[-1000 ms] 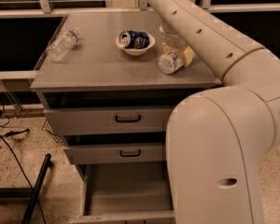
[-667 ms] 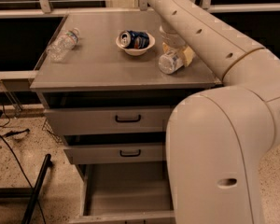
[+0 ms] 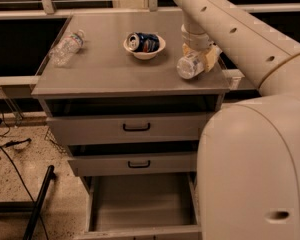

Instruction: Place blue plastic bottle into bottom drawer

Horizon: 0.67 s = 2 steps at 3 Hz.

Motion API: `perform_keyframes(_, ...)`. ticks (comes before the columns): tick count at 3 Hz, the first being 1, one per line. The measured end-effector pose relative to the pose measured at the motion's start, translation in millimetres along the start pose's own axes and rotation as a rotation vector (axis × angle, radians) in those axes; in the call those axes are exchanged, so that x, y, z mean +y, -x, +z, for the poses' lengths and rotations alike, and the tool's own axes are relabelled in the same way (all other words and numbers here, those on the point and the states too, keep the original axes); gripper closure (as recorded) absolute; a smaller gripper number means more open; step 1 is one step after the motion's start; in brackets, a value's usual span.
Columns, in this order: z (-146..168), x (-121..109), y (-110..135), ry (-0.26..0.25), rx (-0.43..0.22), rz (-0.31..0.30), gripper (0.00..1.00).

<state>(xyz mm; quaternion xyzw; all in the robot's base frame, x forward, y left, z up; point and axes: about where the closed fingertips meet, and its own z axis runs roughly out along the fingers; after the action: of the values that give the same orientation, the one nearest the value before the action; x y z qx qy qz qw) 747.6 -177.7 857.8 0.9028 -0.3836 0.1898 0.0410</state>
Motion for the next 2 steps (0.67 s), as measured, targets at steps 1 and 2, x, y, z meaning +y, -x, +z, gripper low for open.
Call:
perform_keyframes(1, -11.4, 25.2, -0.5, 0.002, -0.003, 0.027, 1.0)
perform_keyframes(2, -26.0, 52.1, 0.7, -0.013, -0.006, 0.04, 1.0)
